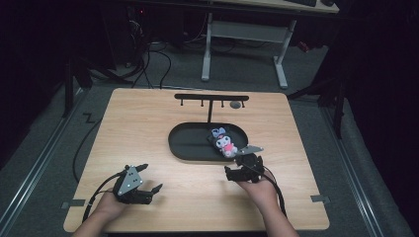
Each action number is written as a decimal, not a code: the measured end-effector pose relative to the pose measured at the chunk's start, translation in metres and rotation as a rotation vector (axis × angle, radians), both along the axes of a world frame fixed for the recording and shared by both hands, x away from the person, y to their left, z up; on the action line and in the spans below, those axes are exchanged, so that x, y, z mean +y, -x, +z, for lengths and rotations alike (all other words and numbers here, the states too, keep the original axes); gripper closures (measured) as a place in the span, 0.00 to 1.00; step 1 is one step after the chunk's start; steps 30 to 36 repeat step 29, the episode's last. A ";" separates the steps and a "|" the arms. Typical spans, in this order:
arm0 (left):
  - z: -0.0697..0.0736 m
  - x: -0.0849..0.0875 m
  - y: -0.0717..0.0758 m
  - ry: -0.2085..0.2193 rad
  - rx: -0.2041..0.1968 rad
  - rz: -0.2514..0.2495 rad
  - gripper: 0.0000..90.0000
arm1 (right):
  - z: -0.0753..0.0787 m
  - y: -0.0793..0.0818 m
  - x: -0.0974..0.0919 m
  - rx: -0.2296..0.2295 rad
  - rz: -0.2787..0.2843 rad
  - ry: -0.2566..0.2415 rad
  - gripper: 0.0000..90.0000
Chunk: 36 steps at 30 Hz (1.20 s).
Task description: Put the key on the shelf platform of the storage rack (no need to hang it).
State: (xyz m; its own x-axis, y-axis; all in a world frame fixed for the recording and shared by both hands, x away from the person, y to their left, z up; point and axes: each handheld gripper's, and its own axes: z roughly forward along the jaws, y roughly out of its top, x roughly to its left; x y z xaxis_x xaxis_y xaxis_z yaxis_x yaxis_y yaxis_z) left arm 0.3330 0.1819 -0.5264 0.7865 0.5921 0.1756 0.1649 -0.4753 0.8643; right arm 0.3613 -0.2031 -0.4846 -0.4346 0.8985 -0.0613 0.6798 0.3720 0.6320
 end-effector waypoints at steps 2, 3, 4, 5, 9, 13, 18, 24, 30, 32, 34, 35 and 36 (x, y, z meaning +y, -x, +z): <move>0.000 0.000 0.000 -0.001 0.000 0.000 0.17 | -0.006 0.013 -0.003 -0.026 -0.006 -0.012 0.19; 0.000 0.000 0.000 -0.001 0.001 0.000 0.17 | -0.009 0.019 -0.004 -0.038 -0.007 -0.015 0.18; 0.000 0.000 0.000 0.000 0.002 0.001 0.17 | -0.010 0.022 -0.005 -0.046 -0.007 -0.016 0.18; 0.000 0.000 0.000 -0.001 0.002 0.001 0.17 | -0.012 0.027 -0.005 -0.055 -0.008 -0.017 0.18; 0.000 -0.001 0.000 -0.003 0.003 0.002 0.17 | -0.019 0.043 -0.008 -0.092 -0.005 -0.046 0.17; 0.000 -0.001 0.000 -0.006 0.002 0.003 0.17 | -0.026 0.057 -0.006 -0.116 0.016 -0.029 0.17; 0.000 -0.001 0.000 -0.007 0.002 0.003 0.17 | -0.033 0.071 -0.006 -0.163 0.012 -0.051 0.17; 0.000 -0.001 -0.001 -0.004 0.004 0.001 0.17 | -0.038 0.077 -0.011 -0.153 0.005 -0.082 0.17; 0.000 -0.001 -0.001 -0.006 0.003 -0.001 0.17 | -0.038 0.076 -0.012 -0.161 0.003 -0.082 0.17; 0.000 -0.001 -0.001 -0.006 0.003 -0.001 0.17 | -0.038 0.076 -0.012 -0.161 0.003 -0.082 0.17; 0.000 -0.001 -0.001 -0.006 0.003 -0.001 0.17 | -0.038 0.076 -0.012 -0.161 0.003 -0.082 0.17; 0.000 -0.001 -0.001 -0.006 0.003 -0.001 0.17 | -0.038 0.076 -0.012 -0.161 0.003 -0.082 0.17; 0.000 -0.001 -0.001 -0.006 0.003 -0.001 0.17 | -0.038 0.076 -0.012 -0.161 0.003 -0.082 0.17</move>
